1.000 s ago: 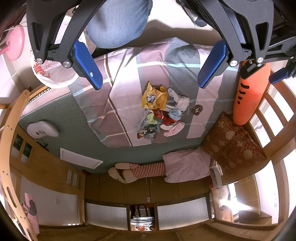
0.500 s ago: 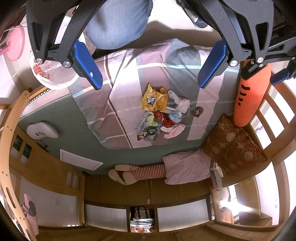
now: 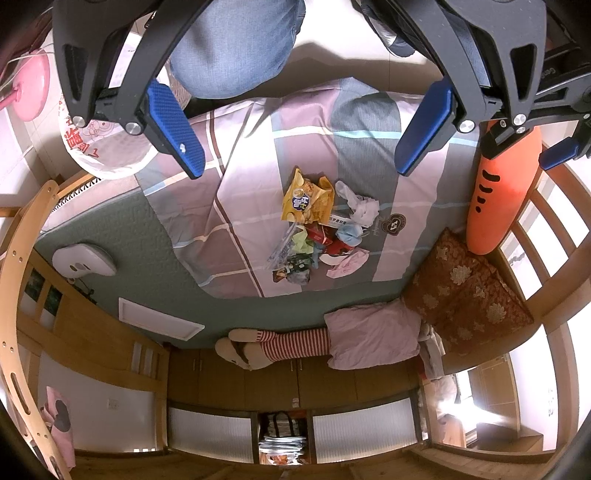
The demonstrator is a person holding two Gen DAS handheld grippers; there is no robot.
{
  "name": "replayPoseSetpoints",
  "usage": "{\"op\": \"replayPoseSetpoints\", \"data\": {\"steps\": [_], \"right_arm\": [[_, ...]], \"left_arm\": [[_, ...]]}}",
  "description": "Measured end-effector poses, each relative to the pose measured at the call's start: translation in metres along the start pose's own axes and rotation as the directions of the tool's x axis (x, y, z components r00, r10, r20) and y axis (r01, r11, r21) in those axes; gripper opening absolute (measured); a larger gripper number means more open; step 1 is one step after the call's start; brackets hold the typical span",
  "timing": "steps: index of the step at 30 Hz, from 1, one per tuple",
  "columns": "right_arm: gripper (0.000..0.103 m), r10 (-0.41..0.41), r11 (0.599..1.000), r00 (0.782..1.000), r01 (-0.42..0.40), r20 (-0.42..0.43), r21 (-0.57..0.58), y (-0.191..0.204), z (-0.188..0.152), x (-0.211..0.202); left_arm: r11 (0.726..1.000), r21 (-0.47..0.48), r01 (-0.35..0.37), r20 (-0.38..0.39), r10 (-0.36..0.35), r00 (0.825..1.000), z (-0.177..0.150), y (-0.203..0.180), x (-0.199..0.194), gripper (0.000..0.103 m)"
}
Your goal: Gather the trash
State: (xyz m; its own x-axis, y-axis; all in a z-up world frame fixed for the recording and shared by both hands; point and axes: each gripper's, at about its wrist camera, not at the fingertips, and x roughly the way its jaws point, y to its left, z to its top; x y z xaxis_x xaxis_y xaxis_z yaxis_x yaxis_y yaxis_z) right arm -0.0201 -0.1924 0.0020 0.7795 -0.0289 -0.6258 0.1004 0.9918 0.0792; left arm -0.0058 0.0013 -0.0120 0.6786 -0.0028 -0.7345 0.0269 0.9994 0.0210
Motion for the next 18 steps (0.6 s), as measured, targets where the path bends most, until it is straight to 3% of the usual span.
{"op": "replayPoseSetpoints", "data": {"steps": [7,9,12,14,15,17,18], "right_arm": [[0.1,0.002,1.0,1.0,-0.002,-0.004,0.001,0.001,-0.002,0.004],[0.1,-0.001,1.0,1.0,0.001,0.002,0.003,0.001,-0.002,0.003],[0.1,-0.002,1.0,1.0,0.002,0.015,0.013,-0.002,-0.006,0.005],[0.1,-0.001,1.0,1.0,0.0,0.022,0.019,-0.005,-0.007,0.006],[0.1,0.002,1.0,1.0,-0.003,0.028,0.021,-0.006,-0.007,0.007],[0.1,-0.009,1.0,0.998,0.008,0.056,0.024,-0.008,-0.009,0.006],[0.1,-0.015,1.0,0.998,0.014,0.068,0.024,-0.01,-0.011,0.006]], "left_arm": [[0.999,-0.021,0.03,-0.031,-0.031,0.999,-0.002,0.003,0.006,0.1],[1.0,-0.012,0.025,-0.008,-0.025,1.0,-0.004,0.003,0.006,0.1],[0.995,-0.034,0.091,-0.011,-0.092,0.996,-0.004,0.007,0.005,0.1],[0.987,-0.019,0.159,0.03,-0.159,0.987,-0.006,0.01,0.005,0.1],[0.971,-0.024,0.239,0.052,-0.238,0.97,-0.008,0.016,0.005,0.1],[0.919,-0.096,0.382,0.142,-0.367,0.919,-0.017,0.035,0.006,0.1],[0.876,-0.14,0.462,0.227,-0.426,0.876,-0.025,0.048,0.008,0.1]]}}
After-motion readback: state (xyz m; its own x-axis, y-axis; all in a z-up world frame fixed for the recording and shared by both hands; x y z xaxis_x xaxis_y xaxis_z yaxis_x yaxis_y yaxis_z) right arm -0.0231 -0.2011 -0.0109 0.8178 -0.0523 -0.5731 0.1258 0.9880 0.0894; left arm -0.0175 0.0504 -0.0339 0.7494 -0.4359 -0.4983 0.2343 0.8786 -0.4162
